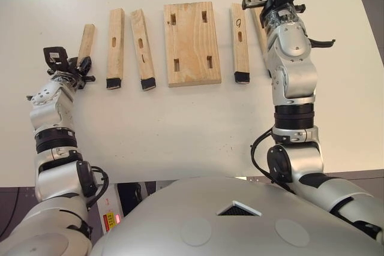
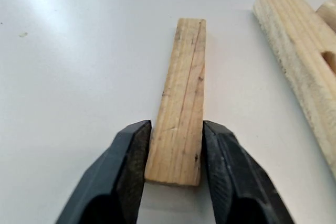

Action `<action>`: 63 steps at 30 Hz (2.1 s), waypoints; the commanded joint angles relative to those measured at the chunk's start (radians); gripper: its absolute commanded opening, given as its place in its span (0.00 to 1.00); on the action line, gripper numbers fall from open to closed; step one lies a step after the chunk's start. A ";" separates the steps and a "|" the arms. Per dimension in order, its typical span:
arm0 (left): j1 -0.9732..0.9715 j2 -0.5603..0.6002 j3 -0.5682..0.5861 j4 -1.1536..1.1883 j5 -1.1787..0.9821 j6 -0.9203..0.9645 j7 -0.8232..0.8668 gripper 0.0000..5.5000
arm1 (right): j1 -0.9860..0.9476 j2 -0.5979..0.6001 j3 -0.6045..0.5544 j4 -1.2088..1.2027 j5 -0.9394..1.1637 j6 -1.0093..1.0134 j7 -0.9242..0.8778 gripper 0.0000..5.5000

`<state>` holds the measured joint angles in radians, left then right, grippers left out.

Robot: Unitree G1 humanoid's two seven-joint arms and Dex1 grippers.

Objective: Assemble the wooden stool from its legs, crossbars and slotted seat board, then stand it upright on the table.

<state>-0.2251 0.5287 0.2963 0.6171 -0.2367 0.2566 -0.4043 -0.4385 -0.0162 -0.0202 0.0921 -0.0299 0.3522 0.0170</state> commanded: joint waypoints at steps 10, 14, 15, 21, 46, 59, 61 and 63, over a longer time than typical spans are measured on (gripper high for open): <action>-0.058 -0.050 0.010 -0.218 0.008 -0.081 0.141 0.23 | -0.091 0.011 -0.029 0.059 0.167 0.135 0.179 0.11; -0.049 -0.099 -0.145 -0.574 -0.051 0.009 0.026 0.23 | -0.201 0.067 -0.115 0.016 0.487 0.409 0.336 0.23; -0.030 -0.101 -0.200 -0.664 -0.069 0.046 -0.018 0.23 | -0.240 0.082 -0.171 0.019 0.575 0.461 0.334 0.27; 0.032 -0.081 -0.302 -0.838 -0.096 0.142 -0.123 0.23 | -0.334 0.123 -0.387 0.091 0.911 0.702 0.220 0.45; 0.042 -0.095 -0.295 -0.937 -0.167 0.193 -0.178 0.23 | -0.307 0.112 -0.419 0.159 1.030 0.700 0.100 0.29; 0.009 -0.126 -0.277 -0.909 -0.184 0.215 -0.153 0.30 | -0.283 0.103 -0.372 0.127 1.027 0.662 0.079 0.08; 0.003 -0.133 -0.278 -0.901 -0.186 0.218 -0.145 0.35 | -0.273 0.103 -0.369 0.125 1.024 0.646 0.072 0.07; 0.003 -0.137 -0.277 -0.904 -0.189 0.221 -0.140 0.40 | -0.270 0.100 -0.357 0.127 1.007 0.617 0.067 0.07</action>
<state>-0.2085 0.3925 0.0132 -0.2887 -0.4215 0.4625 -0.5525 -0.7176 0.0709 -0.3893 0.2292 1.0036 1.0024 0.1023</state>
